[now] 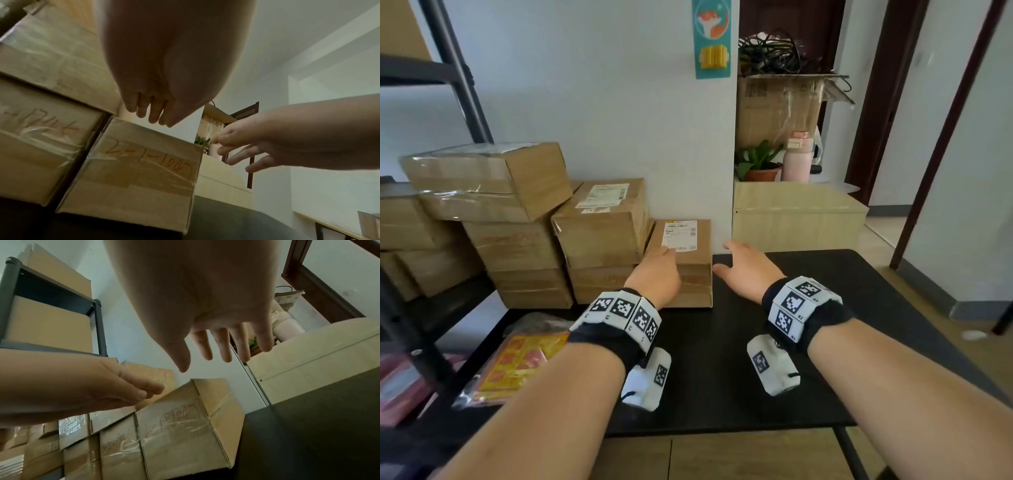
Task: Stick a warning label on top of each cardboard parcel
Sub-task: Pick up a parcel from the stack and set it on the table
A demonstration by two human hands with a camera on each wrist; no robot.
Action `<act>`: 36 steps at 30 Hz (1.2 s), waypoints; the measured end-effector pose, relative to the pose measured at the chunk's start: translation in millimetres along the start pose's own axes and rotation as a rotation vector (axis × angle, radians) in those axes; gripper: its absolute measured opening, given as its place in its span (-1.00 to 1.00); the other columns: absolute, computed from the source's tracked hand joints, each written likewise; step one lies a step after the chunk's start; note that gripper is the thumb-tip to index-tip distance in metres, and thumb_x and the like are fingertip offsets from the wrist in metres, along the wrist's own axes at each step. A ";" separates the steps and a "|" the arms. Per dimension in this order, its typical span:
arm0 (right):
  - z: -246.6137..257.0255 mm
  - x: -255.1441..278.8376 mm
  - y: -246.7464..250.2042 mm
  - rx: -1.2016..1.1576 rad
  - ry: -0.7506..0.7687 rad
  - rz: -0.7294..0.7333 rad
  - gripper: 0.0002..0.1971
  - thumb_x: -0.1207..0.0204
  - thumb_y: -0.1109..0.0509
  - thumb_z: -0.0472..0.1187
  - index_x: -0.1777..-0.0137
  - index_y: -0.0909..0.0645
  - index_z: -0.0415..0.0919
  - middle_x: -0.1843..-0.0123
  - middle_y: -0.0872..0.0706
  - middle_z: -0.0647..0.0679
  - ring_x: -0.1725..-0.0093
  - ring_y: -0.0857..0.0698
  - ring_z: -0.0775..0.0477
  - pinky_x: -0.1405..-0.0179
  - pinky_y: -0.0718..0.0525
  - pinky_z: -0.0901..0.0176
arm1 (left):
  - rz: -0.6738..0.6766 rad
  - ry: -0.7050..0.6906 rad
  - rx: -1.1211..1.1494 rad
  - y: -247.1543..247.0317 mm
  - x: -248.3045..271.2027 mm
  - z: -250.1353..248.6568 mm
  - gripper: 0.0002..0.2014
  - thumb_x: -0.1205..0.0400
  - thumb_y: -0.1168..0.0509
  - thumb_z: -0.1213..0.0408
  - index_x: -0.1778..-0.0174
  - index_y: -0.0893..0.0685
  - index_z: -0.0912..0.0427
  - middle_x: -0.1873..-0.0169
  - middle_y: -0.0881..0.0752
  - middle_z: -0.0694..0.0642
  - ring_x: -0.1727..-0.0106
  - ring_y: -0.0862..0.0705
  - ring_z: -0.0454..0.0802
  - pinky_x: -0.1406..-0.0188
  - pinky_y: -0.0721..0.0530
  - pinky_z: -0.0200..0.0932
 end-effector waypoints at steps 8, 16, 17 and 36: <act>-4.8 -35.8 -20.6 -0.061 -0.035 0.076 -0.56 -0.71 -0.07 0.12 -0.36 -0.51 -0.17 -0.24 -0.68 -0.15 -0.18 -0.68 -0.18 -0.24 -0.62 -0.15 | -0.082 0.009 0.025 -12.1 -12.7 8.2 -0.59 -0.63 -0.07 0.44 -0.27 -0.70 0.10 -0.22 -0.67 0.14 -0.24 -0.62 0.11 -0.24 -0.60 -0.06; -14.1 -39.5 -29.0 -0.251 -0.117 0.091 -0.58 -0.68 -0.11 0.06 -0.36 -0.51 -0.20 -0.19 -0.70 -0.16 -0.09 -0.69 -0.15 -0.05 -0.63 0.01 | -0.097 0.019 0.171 -7.8 -10.7 7.2 -0.59 -0.67 -0.11 0.49 -0.30 -0.71 0.06 -0.37 -0.62 0.09 -0.43 -0.53 0.05 -0.34 -0.48 -0.18; -14.9 -35.6 -28.5 -0.267 -0.119 0.088 -0.57 -0.69 -0.11 0.05 -0.39 -0.50 -0.20 -0.23 -0.68 -0.17 -0.12 -0.68 -0.15 -0.11 -0.63 -0.01 | -0.137 0.024 0.180 -6.3 -7.3 6.8 -0.60 -0.69 -0.12 0.44 -0.37 -0.66 0.06 -0.38 -0.58 0.10 -0.42 -0.52 0.05 -0.33 -0.46 -0.20; -31.6 8.7 14.8 -0.365 -0.167 -0.042 -0.63 -0.57 -0.32 -0.28 -0.36 -0.41 -0.25 -0.03 -0.69 -0.14 0.08 -0.70 -0.05 0.21 -0.65 0.14 | -0.218 0.236 0.543 4.3 4.6 -28.5 -0.69 -0.60 -0.29 0.31 -0.28 -0.54 0.15 -0.16 -0.70 0.00 -0.17 -0.67 0.04 0.01 -0.60 -0.12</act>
Point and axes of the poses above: each hand's wrist, its own x-axis away from the middle knuckle, its own y-axis out of the back of the hand, z = x × y, the point moved 3 cm from there along -x, towards the middle knuckle
